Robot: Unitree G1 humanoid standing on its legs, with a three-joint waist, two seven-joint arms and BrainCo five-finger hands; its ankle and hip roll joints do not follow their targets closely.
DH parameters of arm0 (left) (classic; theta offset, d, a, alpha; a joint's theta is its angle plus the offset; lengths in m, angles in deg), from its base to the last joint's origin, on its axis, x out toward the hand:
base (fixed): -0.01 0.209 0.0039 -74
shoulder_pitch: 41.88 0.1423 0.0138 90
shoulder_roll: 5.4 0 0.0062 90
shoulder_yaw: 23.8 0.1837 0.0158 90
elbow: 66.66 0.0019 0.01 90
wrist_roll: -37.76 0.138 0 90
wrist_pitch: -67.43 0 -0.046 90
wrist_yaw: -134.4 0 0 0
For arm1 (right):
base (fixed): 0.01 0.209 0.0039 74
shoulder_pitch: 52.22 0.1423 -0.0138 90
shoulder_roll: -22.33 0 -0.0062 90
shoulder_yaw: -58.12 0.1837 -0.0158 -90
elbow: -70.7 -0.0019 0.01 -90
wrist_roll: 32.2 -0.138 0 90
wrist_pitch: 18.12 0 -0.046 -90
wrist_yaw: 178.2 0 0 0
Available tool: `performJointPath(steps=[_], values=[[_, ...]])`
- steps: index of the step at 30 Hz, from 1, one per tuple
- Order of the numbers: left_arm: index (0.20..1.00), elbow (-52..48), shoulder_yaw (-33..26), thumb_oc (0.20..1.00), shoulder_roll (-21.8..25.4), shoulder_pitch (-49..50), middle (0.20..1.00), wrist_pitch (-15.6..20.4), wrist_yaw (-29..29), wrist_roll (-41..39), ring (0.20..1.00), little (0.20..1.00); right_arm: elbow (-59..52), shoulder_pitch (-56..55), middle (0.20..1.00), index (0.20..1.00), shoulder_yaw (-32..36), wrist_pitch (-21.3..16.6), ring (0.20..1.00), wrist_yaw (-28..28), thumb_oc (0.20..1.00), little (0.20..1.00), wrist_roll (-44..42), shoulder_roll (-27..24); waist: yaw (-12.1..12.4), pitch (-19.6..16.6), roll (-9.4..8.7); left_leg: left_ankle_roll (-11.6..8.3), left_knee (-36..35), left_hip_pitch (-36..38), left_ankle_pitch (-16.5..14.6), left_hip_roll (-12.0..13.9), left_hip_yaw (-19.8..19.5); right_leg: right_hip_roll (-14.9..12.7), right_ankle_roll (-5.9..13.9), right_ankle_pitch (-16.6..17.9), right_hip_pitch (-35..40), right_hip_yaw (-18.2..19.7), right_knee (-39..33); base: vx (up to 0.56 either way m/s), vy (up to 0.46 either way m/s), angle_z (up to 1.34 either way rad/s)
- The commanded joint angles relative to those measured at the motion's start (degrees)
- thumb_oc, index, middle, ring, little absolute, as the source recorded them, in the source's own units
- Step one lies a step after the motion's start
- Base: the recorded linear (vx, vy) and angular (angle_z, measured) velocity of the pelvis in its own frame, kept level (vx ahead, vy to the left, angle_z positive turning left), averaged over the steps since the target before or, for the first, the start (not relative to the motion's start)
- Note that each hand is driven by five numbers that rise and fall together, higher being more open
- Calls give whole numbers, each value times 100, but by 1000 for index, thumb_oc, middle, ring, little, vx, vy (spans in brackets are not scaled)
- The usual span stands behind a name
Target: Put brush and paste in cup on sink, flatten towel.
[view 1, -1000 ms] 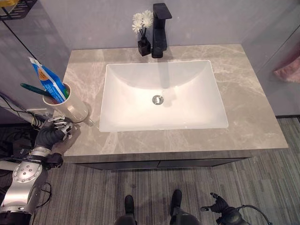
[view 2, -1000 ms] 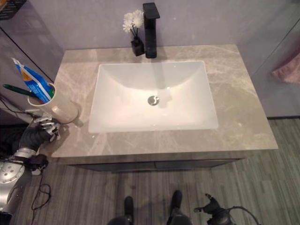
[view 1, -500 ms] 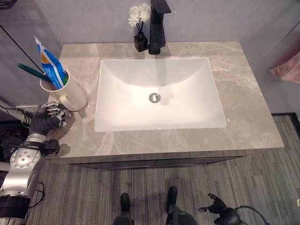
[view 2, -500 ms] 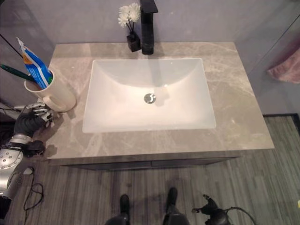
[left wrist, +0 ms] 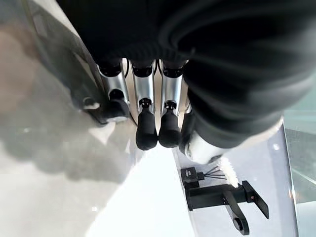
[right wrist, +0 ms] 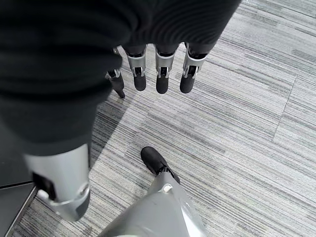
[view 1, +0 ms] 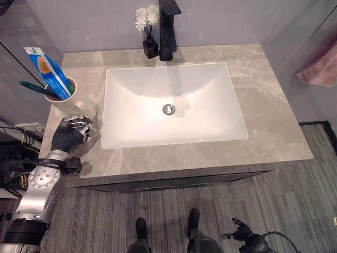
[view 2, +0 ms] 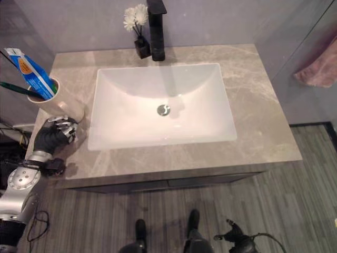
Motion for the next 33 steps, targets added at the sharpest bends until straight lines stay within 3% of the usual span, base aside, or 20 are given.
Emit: performJointPath(steps=[1,11,33], values=[[200,479,84,200,-7,-192,200,9,173,333,200,200,-66,28,1000,1000,-79,33,1000,-7,1000,1000,-130,-58,-139,68,-79,-37,8,-89,124,148,-543,-406,523,-358,329,138,37,4,-4,-10],[200,1014,-154,200,211,-647,200,82,575,460,200,200,-139,-49,1000,1000,-76,18,1000,21,1000,1000,-182,-117,-186,105,-177,-60,8,-177,153,208,-523,-348,521,-339,223,160,37,2,-14,-4],[200,1245,-457,200,897,-626,200,137,553,289,200,200,-216,-89,1000,1000,-148,5,1000,101,1000,1000,-207,-84,-96,180,-356,-46,8,-274,170,182,-646,-346,557,-315,224,90,37,0,0,0]])
